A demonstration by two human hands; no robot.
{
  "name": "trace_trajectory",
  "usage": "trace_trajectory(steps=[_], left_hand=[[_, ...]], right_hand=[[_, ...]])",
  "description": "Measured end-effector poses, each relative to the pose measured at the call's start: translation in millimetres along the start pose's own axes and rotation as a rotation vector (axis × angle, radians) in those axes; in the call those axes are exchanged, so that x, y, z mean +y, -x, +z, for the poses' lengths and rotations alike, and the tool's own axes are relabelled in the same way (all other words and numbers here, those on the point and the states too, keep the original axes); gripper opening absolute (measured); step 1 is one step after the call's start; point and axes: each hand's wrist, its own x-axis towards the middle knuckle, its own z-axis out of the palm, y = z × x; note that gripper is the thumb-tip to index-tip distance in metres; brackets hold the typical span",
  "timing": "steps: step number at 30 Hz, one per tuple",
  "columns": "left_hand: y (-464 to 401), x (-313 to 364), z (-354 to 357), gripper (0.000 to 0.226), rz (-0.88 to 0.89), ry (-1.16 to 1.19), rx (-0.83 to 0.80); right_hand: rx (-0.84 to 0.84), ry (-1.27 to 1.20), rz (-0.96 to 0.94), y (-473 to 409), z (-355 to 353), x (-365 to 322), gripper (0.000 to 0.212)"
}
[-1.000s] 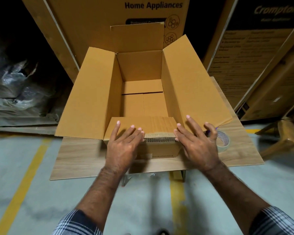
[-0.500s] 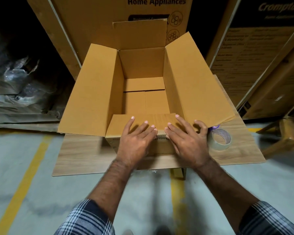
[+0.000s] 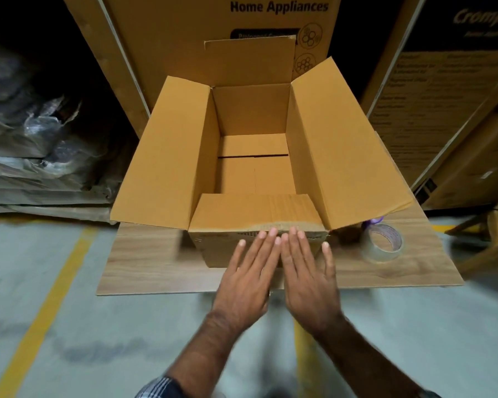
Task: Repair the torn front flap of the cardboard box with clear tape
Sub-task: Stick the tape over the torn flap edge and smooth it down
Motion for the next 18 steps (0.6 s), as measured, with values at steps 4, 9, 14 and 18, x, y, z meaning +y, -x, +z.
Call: trace_trajectory(steps=[4,9,14,18], left_hand=[[-8.6,-11.2,12.3,0.118,-0.009,-0.102,-0.072],[-8.5,-24.7,19.0,0.111,-0.046,-0.172,-0.077],[-9.6,-27.1,14.0,0.110,-0.045,-0.173,-0.107],[-4.9,-19.0,7.4,0.113,-0.089,-0.144,-0.134]], right_hand=[[-0.057,0.039,0.015,-10.6,11.5,4.4,0.079],[-0.068,0.084,0.046,-12.8,15.5,19.4,0.087],[-0.114,0.129,0.056,0.4,13.2,52.3,0.095],[-0.117,0.113,0.056,1.6,7.4,46.3,0.093]])
